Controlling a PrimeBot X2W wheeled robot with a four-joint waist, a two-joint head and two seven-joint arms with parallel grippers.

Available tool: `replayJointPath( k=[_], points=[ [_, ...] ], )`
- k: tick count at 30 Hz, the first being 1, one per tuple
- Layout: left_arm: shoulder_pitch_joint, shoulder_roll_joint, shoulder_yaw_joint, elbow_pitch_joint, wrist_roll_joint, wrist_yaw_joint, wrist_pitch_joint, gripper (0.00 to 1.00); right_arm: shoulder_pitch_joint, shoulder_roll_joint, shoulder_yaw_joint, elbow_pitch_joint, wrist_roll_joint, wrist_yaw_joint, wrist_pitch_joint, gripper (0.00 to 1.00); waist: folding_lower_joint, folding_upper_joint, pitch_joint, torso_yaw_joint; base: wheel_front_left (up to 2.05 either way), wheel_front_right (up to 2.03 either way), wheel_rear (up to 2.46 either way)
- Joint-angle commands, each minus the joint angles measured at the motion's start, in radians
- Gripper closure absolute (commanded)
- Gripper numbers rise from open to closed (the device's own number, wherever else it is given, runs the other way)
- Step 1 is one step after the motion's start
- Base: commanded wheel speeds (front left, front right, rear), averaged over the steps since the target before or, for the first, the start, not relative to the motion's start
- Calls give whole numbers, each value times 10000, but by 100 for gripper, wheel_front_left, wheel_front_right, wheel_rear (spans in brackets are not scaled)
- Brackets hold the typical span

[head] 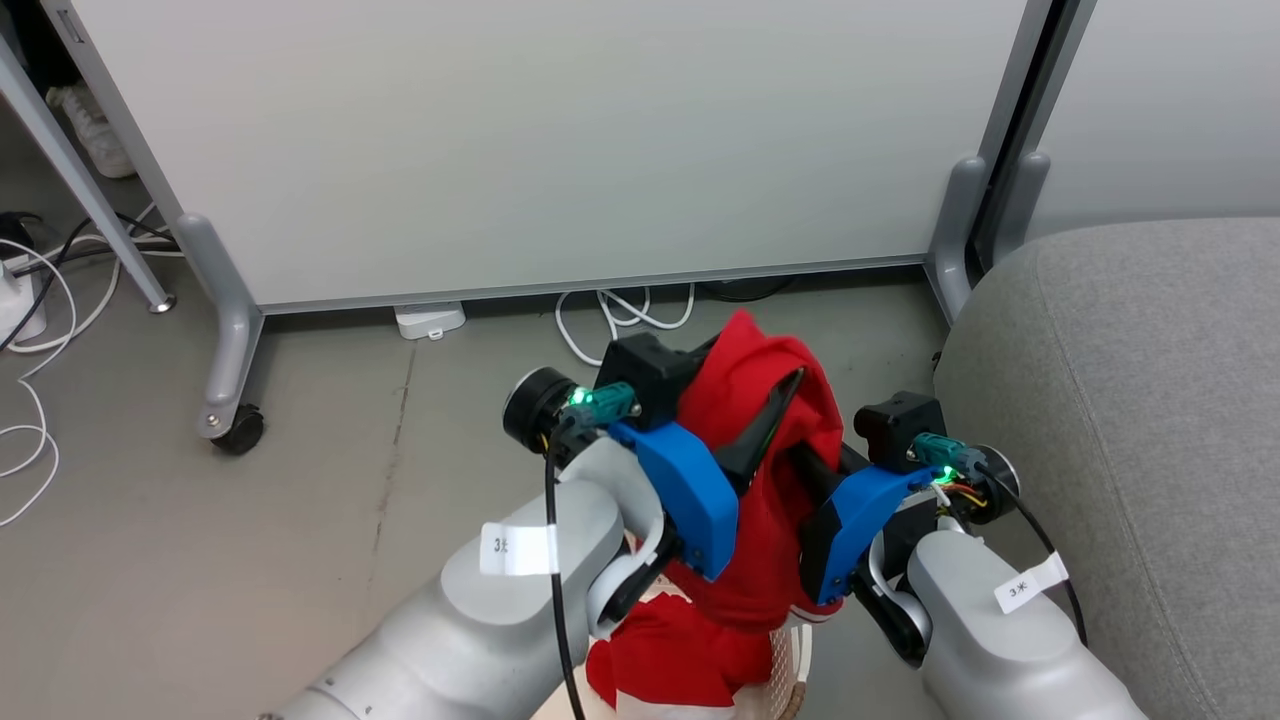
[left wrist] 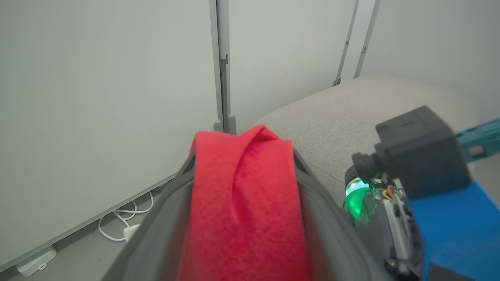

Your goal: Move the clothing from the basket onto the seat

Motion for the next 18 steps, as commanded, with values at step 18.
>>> replayJointPath(
  k=[18],
  points=[
    [3035,1562,2461,-2563,1563,119,-483,0,-212,-26,-748,-216,-283,1,-210,100,0,-1,140,-134,0,0,0]
  ],
)
